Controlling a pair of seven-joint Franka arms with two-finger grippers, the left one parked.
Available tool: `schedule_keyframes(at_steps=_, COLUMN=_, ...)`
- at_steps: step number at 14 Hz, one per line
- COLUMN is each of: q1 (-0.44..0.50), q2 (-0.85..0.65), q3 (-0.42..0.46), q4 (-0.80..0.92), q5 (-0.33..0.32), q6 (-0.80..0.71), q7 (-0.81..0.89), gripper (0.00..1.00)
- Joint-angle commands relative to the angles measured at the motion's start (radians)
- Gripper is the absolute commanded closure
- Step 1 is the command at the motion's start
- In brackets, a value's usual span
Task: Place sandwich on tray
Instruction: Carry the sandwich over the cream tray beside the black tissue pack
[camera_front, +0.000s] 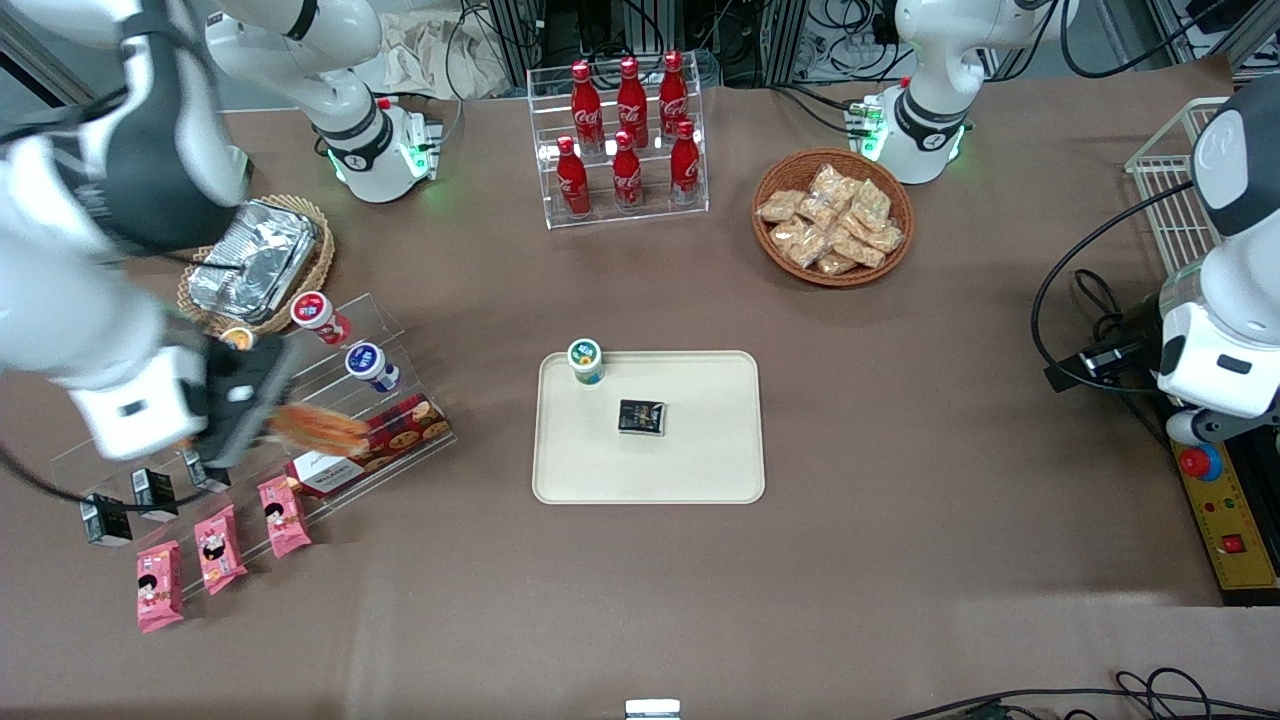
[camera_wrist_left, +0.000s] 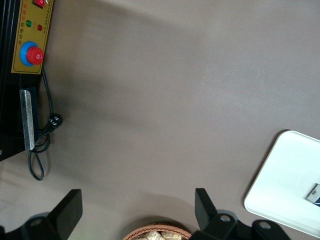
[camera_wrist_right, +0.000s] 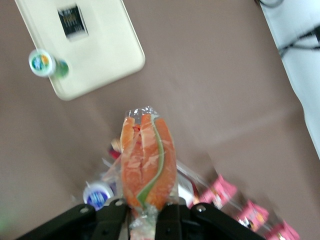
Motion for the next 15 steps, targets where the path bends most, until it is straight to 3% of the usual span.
schedule_keyframes(at_steps=1, q1=0.099, q2=0.042, q3=-0.014, q4=-0.005, q5=0.013, q6=0.061, q7=0.117, gripper=0.93)
schedule_keyframes(at_steps=10, q1=0.351, q2=0.294, q3=-0.014, q4=-0.005, q5=0.011, q6=0.497, q7=0.146, gripper=0.93)
schedule_keyframes(at_steps=15, q1=0.38, q2=0.415, q3=-0.014, q4=-0.005, q5=0.011, q6=0.615, q7=0.145, gripper=0.92)
